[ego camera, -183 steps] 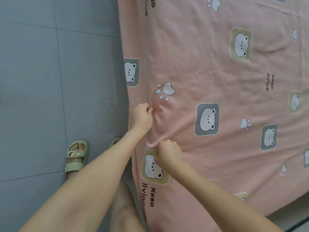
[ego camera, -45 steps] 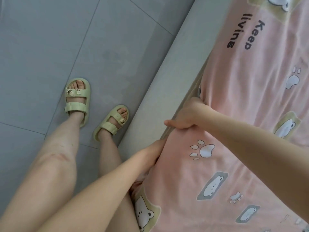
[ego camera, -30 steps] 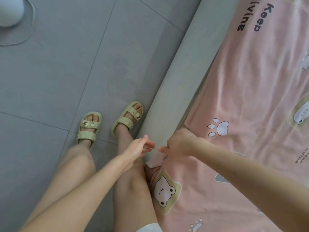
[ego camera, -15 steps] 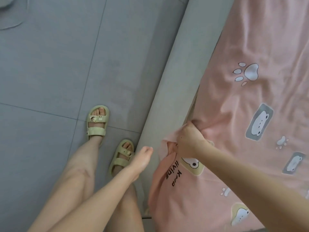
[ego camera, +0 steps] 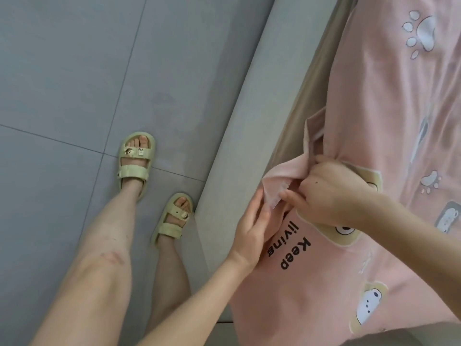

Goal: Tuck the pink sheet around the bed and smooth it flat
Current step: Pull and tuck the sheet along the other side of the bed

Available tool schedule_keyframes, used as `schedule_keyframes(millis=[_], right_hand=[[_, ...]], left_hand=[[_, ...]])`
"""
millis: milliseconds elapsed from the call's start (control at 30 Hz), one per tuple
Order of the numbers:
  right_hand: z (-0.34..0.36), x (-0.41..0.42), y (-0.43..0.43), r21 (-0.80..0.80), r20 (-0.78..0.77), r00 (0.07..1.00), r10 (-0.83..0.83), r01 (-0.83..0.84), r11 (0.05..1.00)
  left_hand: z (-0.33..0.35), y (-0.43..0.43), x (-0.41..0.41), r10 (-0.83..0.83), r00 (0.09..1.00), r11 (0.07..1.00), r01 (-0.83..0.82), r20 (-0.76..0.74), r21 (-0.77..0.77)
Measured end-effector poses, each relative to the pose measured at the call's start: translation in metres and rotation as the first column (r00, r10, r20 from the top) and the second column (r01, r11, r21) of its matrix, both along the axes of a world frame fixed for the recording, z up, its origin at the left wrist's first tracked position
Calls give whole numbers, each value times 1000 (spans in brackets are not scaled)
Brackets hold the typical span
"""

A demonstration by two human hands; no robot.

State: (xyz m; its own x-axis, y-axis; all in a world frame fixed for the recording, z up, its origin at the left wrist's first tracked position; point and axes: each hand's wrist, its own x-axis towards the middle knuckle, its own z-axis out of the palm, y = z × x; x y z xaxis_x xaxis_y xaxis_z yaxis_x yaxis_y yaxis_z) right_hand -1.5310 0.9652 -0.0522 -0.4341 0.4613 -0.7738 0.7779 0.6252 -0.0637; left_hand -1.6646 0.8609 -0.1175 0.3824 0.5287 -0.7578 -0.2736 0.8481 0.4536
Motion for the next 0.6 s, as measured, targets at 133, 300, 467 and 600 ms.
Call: schedule_keyframes(millis=[133,300,467,600], right_hand=[[4,6,-2,118,-26,999,-20,23,993],[3,10,-2,240,-152,985,85,-47,970],[7,12,0,170,-227,974,-22,62,983],[14,13,4,12,-162,985,-57,59,998]], left_hand=[[-4,14,15,153,986,988,-152,63,-10],[-11,19,17,155,895,933,7,-418,361],[-14,24,15,16,886,824,251,-464,508],[-10,22,22,39,978,978,-79,204,192]])
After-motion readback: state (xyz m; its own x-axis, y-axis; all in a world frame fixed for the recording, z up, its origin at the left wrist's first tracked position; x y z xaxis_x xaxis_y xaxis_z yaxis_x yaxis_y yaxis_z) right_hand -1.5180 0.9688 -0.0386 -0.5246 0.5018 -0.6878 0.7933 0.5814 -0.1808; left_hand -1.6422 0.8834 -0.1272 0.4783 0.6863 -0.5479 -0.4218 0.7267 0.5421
